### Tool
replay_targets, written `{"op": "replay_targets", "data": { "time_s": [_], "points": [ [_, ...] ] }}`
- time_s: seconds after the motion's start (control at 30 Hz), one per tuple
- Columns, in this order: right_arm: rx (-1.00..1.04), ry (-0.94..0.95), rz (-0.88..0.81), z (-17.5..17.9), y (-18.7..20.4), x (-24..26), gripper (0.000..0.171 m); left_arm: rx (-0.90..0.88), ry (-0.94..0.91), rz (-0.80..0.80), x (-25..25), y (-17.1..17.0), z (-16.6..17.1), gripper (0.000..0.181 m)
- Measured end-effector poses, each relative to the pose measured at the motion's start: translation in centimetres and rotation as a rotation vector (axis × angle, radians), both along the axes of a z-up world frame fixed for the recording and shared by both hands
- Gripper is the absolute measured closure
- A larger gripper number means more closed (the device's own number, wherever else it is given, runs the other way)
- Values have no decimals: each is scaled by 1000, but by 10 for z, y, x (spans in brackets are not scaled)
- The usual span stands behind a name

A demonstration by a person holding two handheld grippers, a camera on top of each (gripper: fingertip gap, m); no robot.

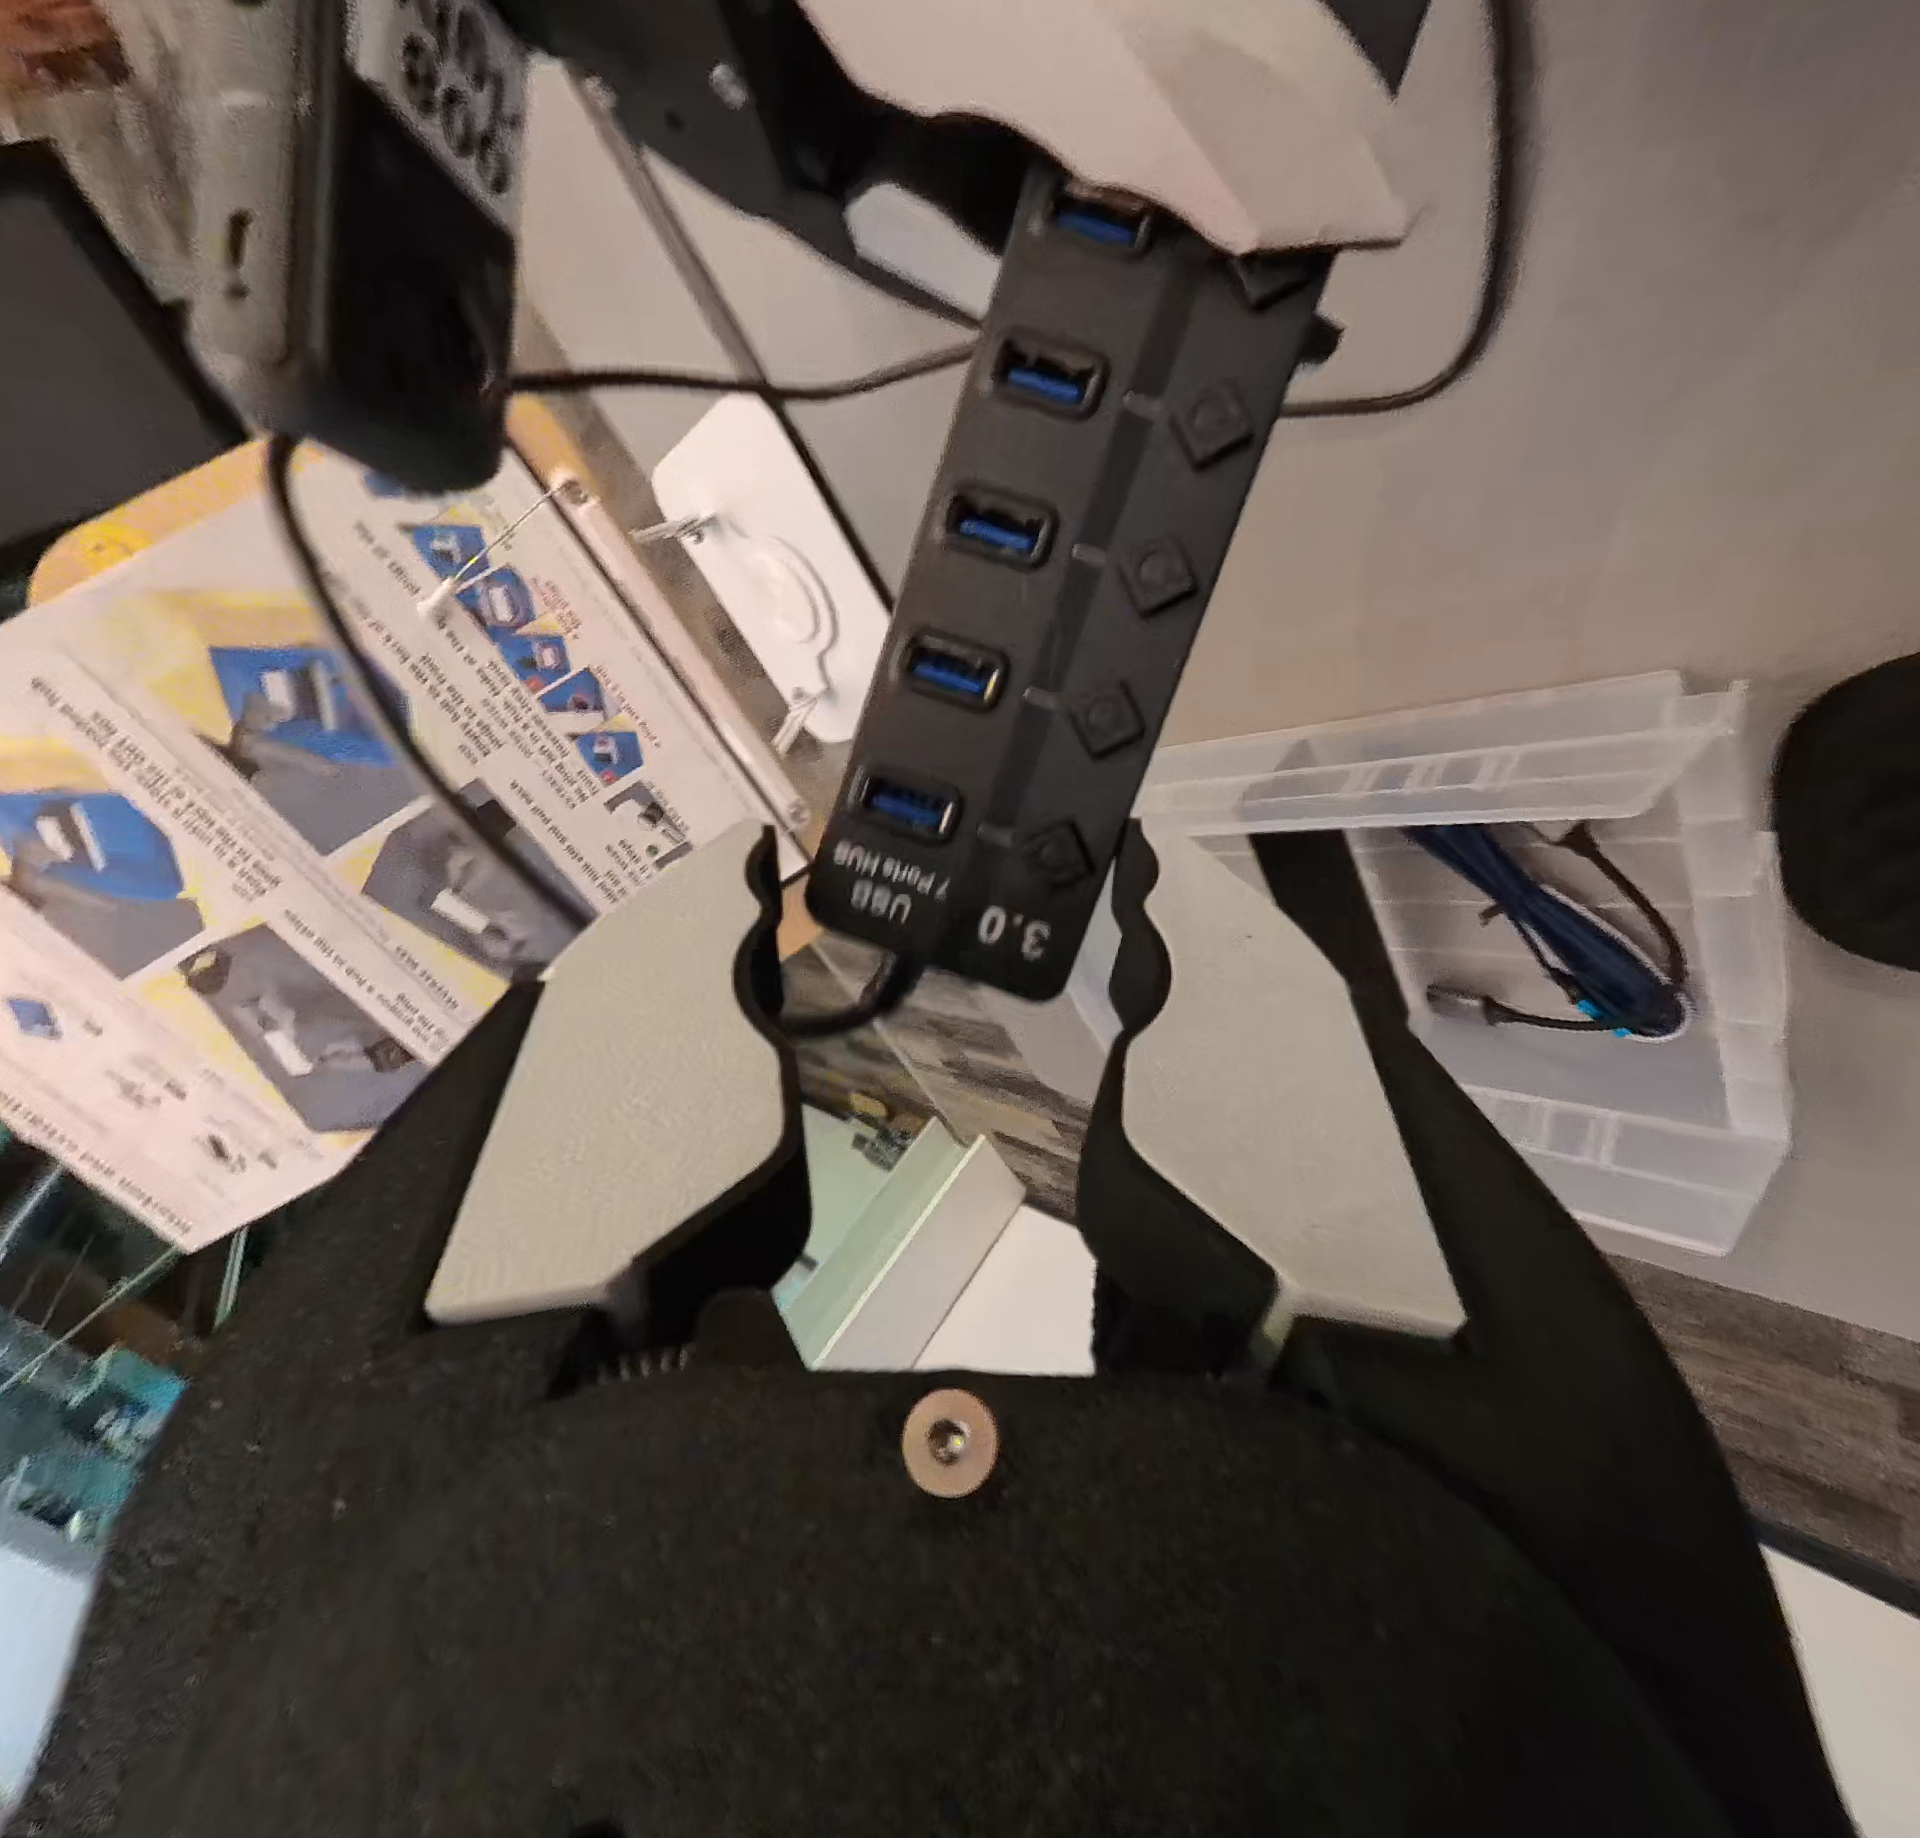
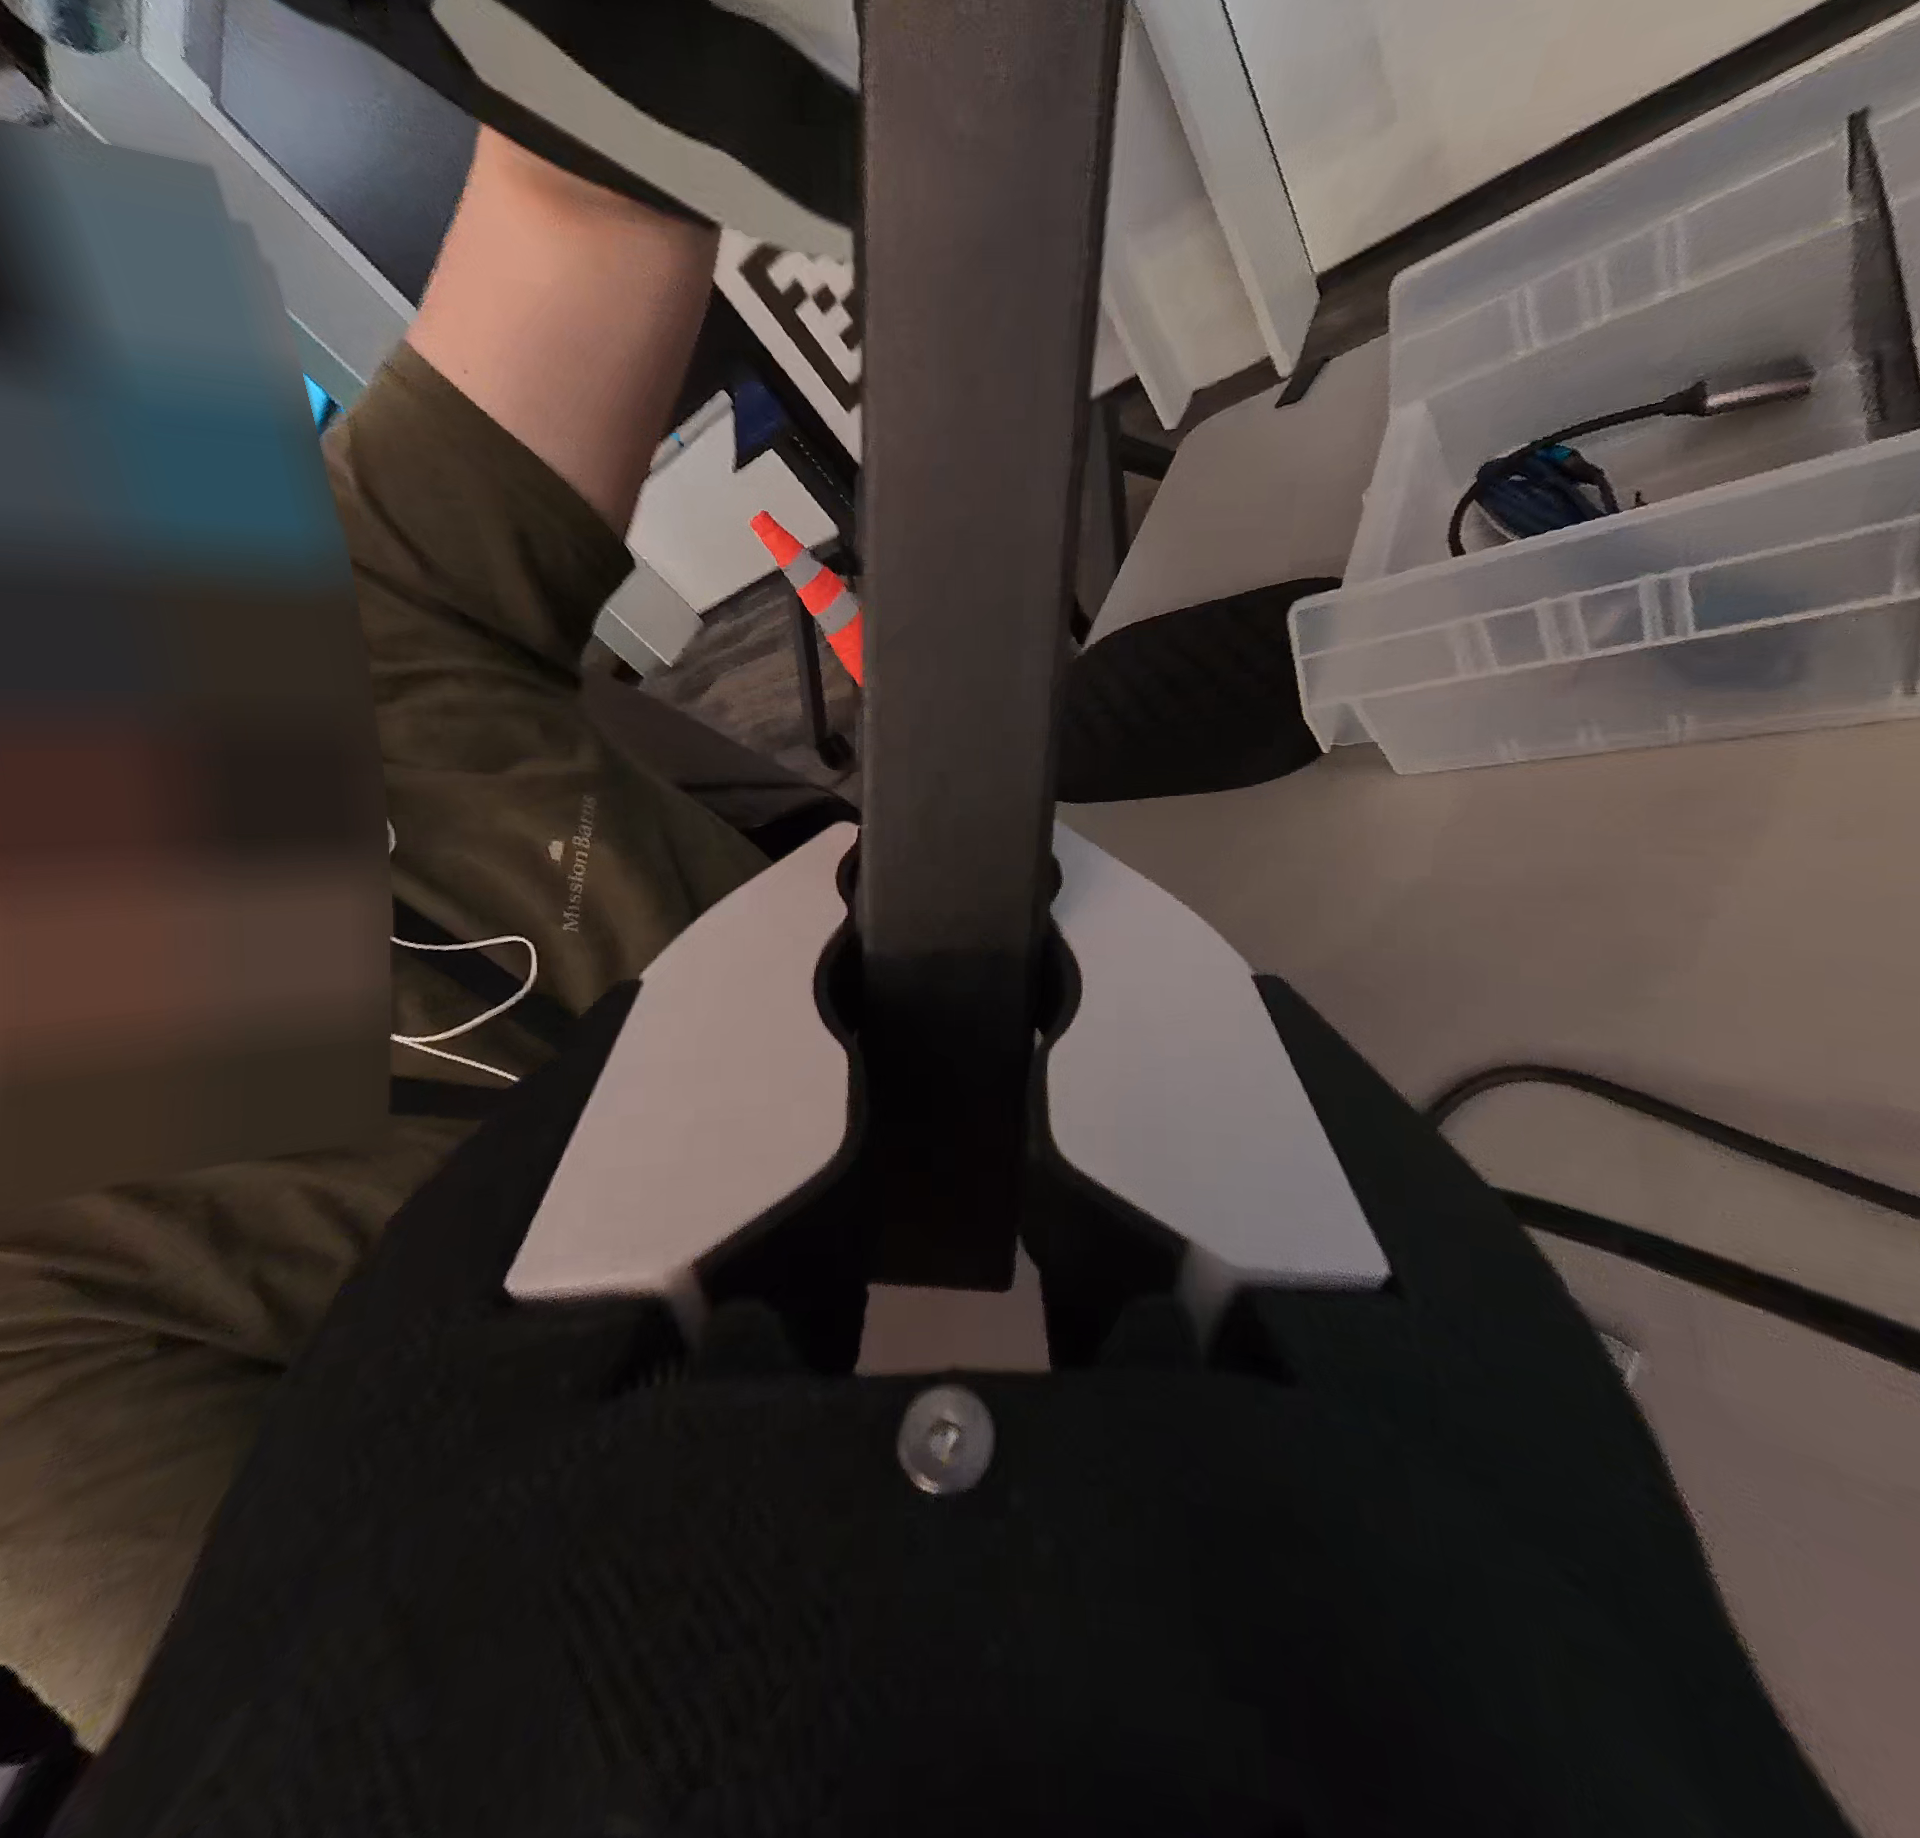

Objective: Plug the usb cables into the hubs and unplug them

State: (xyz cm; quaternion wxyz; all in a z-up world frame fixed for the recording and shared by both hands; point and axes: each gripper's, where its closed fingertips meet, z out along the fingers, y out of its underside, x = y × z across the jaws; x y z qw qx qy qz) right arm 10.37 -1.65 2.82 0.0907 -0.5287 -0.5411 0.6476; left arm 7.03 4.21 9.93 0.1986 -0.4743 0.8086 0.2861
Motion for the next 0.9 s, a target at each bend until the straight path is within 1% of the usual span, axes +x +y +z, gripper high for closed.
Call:
{"op": "replay_targets", "data": {
  "time_s": [0.13, 0.2, 0.23, 0.33, 0.43, 0.47, 0.5, 0.53, 0.57, 0.63, 0.67, 0.7, 0.73, 0.8, 0.83, 0.87, 0.9],
  "points": [
    [-122, 32, -2, 5, 7, 1, 143, 53, -19, 51, -18, 14, 16, 120],
    [-151, 36, -38, 7, 14, -1, 143, 70, -133, 54, -22, 20, 34, 133],
    [-154, 54, -53, 10, 17, -1, 143, 51, -233, 76, -23, 19, 43, 135],
    [-130, 97, -113, 19, 25, -1, 144, -79, -628, 131, -23, 8, 66, 136],
    [-15, 171, -203, 30, 34, -5, 143, -289, -1169, 213, -15, -6, 81, 136],
    [19, 195, -245, 35, 38, -7, 143, -407, -1348, 239, -11, -13, 80, 135],
    [39, 228, -275, 42, 40, -8, 143, -537, -1492, 226, -5, -23, 76, 134],
    [51, 268, -293, 50, 40, -8, 143, -627, -1632, 219, -1, -29, 70, 134],
    [58, 305, -314, 56, 41, -8, 143, -682, -1731, 228, 3, -30, 60, 133],
    [94, 327, -340, 61, 41, -9, 143, -716, -1797, 292, 12, -22, 32, 127],
    [140, 327, -347, 59, 40, -9, 143, -709, -1801, 313, 17, -15, 22, 116],
    [192, 320, -353, 55, 39, -10, 143, -705, -1818, 317, 22, -9, 17, 111],
    [234, 308, -359, 51, 40, -11, 143, -730, -1844, 285, 28, -6, 18, 116],
    [287, 289, -357, 44, 38, -14, 143, -815, -1889, 226, 42, -3, 23, 119],
    [305, 291, -348, 43, 36, -15, 143, -858, -1874, 199, 50, -3, 22, 127],
    [320, 290, -336, 41, 34, -16, 143, -897, -1835, 154, 57, -5, 20, 146],
    [328, 277, -335, 38, 34, -16, 143, -894, -1811, 108, 60, -5, 19, 156]
  ]
}}
